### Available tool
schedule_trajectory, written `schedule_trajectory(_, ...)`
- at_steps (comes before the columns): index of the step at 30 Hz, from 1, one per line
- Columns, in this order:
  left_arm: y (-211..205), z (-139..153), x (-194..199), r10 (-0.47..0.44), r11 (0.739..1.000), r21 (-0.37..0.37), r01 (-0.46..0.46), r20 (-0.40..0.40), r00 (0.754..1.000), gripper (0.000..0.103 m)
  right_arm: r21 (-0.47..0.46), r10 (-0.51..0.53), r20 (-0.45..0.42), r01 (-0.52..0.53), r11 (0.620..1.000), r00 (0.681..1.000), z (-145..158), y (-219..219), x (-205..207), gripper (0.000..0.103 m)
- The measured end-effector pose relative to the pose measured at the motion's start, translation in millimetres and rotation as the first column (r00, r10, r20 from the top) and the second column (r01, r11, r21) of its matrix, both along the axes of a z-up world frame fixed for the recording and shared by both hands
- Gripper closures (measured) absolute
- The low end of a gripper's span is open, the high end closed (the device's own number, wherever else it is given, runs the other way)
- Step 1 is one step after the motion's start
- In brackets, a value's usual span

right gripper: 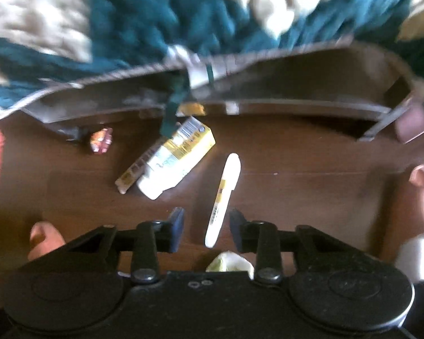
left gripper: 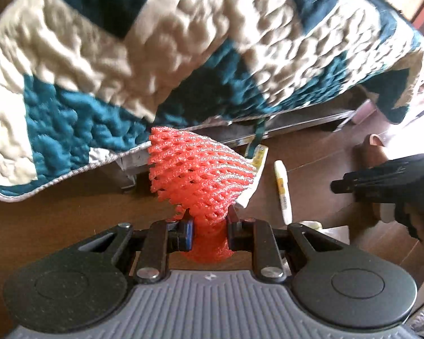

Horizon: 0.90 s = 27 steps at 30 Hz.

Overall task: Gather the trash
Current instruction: 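Grasp the red mesh sleeve with the left tool while the right tool grasps the white tube, then carry the red mesh sleeve and white tube up over the teal bin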

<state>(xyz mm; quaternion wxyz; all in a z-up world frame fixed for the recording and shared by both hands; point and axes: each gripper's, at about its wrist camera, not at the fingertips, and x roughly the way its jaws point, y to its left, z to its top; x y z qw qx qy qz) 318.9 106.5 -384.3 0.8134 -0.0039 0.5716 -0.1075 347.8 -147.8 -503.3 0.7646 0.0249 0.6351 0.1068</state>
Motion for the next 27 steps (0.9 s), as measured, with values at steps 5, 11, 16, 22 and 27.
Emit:
schedule_trajectory(5, 3, -26, 9, 0.023, 1.000, -0.010, -0.023, -0.036, 0.999, 0.083, -0.032, -0.010, -0.078, 0.008, 0.999, 0.997, -65, 7, 23, 0.060)
schedule_trajectory(11, -3, -50, 10, 0.022, 1.000, -0.011, -0.023, -0.079, 0.997, 0.083, -0.053, -0.015, -0.111, 0.009, 0.999, 0.994, -106, 16, 26, 0.063)
schedule_trajectory(16, -5, -55, 9, 0.017, 1.000, -0.020, -0.019, -0.084, 0.996, 0.083, -0.074, -0.008, -0.118, -0.001, 0.997, 0.993, -115, 27, 22, 0.075)
schedule_trajectory(22, -4, -58, 12, 0.033, 0.999, -0.024, -0.035, -0.092, 0.995, 0.082, -0.096, -0.035, -0.118, 0.024, 0.995, 0.992, -120, 32, 22, 0.086)
schedule_trajectory(27, -3, -55, 11, 0.040, 0.999, -0.029, -0.043, -0.097, 0.994, 0.083, -0.087, -0.065, -0.113, 0.055, 0.995, 0.991, -110, 27, 21, 0.087)
